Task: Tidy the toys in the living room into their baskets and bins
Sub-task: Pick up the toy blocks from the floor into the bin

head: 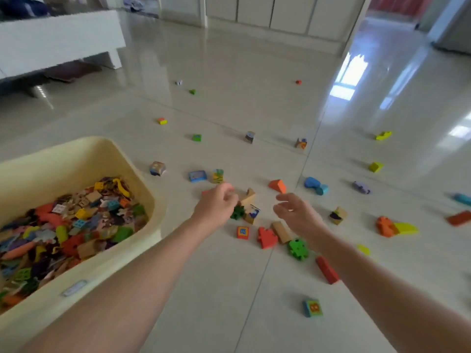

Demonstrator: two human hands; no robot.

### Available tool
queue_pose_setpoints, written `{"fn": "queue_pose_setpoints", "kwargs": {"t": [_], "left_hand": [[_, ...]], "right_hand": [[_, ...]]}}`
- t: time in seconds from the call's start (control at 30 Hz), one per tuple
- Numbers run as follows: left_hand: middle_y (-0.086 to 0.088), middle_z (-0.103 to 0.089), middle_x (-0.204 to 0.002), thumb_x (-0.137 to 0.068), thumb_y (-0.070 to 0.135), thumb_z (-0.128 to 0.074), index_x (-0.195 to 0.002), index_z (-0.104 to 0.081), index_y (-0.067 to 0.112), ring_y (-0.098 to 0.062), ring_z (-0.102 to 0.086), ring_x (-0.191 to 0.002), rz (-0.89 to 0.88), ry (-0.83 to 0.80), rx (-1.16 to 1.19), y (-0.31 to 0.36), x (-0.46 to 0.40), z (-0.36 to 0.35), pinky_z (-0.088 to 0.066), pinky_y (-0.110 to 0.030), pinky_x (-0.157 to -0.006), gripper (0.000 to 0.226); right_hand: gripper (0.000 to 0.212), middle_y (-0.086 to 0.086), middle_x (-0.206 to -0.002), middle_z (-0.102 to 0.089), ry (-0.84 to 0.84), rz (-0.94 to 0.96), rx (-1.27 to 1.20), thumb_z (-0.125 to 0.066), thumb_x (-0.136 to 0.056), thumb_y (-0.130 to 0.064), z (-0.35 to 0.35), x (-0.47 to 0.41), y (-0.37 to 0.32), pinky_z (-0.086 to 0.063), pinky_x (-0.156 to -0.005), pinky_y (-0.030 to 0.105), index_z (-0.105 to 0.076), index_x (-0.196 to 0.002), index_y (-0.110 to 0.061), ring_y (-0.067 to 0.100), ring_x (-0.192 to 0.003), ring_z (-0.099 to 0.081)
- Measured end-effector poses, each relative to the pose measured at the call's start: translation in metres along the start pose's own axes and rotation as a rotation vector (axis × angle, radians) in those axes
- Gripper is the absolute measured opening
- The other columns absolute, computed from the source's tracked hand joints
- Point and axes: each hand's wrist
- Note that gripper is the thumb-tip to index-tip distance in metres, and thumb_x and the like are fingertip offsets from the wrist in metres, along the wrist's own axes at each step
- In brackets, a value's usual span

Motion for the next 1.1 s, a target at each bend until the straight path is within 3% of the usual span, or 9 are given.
{"fn": "queue_pose_setpoints", "kwargs": {"t": [0.13, 0.27, 0.4, 0.57, 0.7, 0.8, 0.87, 0.97, 1.1], "left_hand": [[-0.01, -0.06, -0.121, -0.093, 0.017, -0.05, -0.122, -0.056, 0.01, -0.026, -0.054, -0.115, -0.086, -0.181, -0.173, -0.017, 0.005, -0.076, -0.042, -0.033, -0.094, 0.031], [-0.009, -0.043, -0.132, -0.09, 0.011, -0.049, -0.131, -0.044, 0.011, -0.026, -0.04, -0.123, -0.145, -0.113, -0.446, -0.039, -0.005, -0.113, -0.037, -0.035, -0.101, 0.041], [-0.008, -0.039, -0.134, -0.089, 0.013, -0.051, -0.132, -0.044, 0.014, -0.025, -0.038, -0.125, -0.161, -0.177, -0.576, -0.056, -0.018, -0.124, -0.037, -0.036, -0.102, 0.043], [-0.008, -0.047, -0.128, -0.093, 0.016, -0.049, -0.117, -0.055, 0.012, -0.026, -0.042, -0.116, -0.257, -0.152, -0.721, -0.068, -0.016, -0.129, -0.038, -0.032, -0.091, 0.025], [-0.011, -0.06, -0.106, -0.091, 0.02, -0.053, -0.114, -0.059, 0.009, -0.027, -0.055, -0.102, -0.062, 0.043, -0.215, -0.06, -0.019, -0.12, -0.039, -0.032, -0.083, 0.026], [-0.005, -0.059, -0.078, -0.088, 0.019, -0.057, -0.112, -0.058, 0.009, -0.026, -0.058, -0.077, 0.183, 0.061, 0.217, -0.051, -0.021, -0.104, -0.046, -0.034, -0.074, 0.026], [-0.003, -0.055, -0.065, -0.087, 0.014, -0.059, -0.104, -0.057, 0.008, -0.014, -0.056, -0.055, 0.275, 0.063, 0.456, -0.05, -0.019, -0.087, -0.05, -0.027, -0.059, 0.019], [-0.001, -0.055, -0.061, -0.087, 0.013, -0.061, -0.094, -0.056, 0.013, -0.001, -0.05, -0.036, 0.328, 0.108, 0.611, -0.057, -0.014, -0.059, -0.047, -0.016, -0.044, 0.009], [-0.005, -0.058, -0.063, -0.089, 0.014, -0.06, -0.078, -0.053, 0.018, -0.004, -0.053, -0.035, 0.356, 0.133, 0.733, -0.067, -0.011, -0.031, -0.047, -0.015, -0.041, 0.013]], "right_hand": [[0.031, 0.007, -0.117, -0.06, 0.058, -0.173, -0.022, -0.054, -0.092, -0.02, 0.028, 0.009, 0.064, -0.047, -0.082, 0.031, -0.053, -0.123, -0.016, 0.019, -0.098, -0.057], [0.031, 0.009, -0.116, -0.059, 0.06, -0.166, 0.045, -0.054, -0.092, -0.017, 0.035, 0.013, 0.095, -0.044, -0.086, 0.028, -0.055, -0.123, -0.012, 0.021, -0.104, -0.058], [0.031, 0.003, -0.109, -0.058, 0.01, -0.148, 0.068, -0.054, -0.092, -0.019, 0.028, 0.008, 0.105, -0.043, -0.084, 0.026, -0.055, -0.123, -0.015, 0.015, -0.096, -0.054], [0.03, -0.001, -0.107, -0.056, -0.042, -0.12, 0.125, -0.053, -0.092, -0.018, 0.012, -0.003, 0.103, -0.04, -0.077, 0.022, -0.054, -0.122, -0.017, 0.012, -0.092, -0.052], [0.029, 0.002, -0.109, -0.061, -0.001, -0.04, 0.199, -0.053, -0.091, -0.015, -0.008, -0.013, 0.093, -0.041, -0.083, 0.023, -0.058, -0.12, -0.014, 0.016, -0.095, -0.055], [0.031, 0.004, -0.119, -0.059, -0.049, 0.0, 0.317, -0.05, -0.091, -0.02, -0.028, -0.025, 0.081, -0.042, -0.085, 0.027, -0.055, -0.122, -0.017, 0.024, -0.109, -0.055], [0.033, 0.004, -0.124, -0.052, -0.081, 0.007, 0.474, -0.049, -0.091, -0.028, -0.043, -0.031, 0.073, -0.043, -0.081, 0.032, -0.05, -0.123, -0.019, 0.026, -0.114, -0.051], [0.046, 0.005, -0.126, -0.044, -0.128, 0.035, 0.716, -0.056, -0.088, -0.035, -0.068, -0.037, 0.066, -0.041, -0.071, 0.033, -0.041, -0.129, -0.02, 0.026, -0.114, -0.046], [0.053, 0.011, -0.128, -0.038, -0.174, -0.043, 0.771, -0.062, -0.087, -0.019, -0.086, -0.041, 0.062, -0.044, -0.084, 0.038, -0.035, -0.133, -0.015, 0.029, -0.116, -0.043]]}}
Point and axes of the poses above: each hand's wrist, its own x-axis away from the middle knuckle, its own z-axis out of the back of the hand, y = z × x
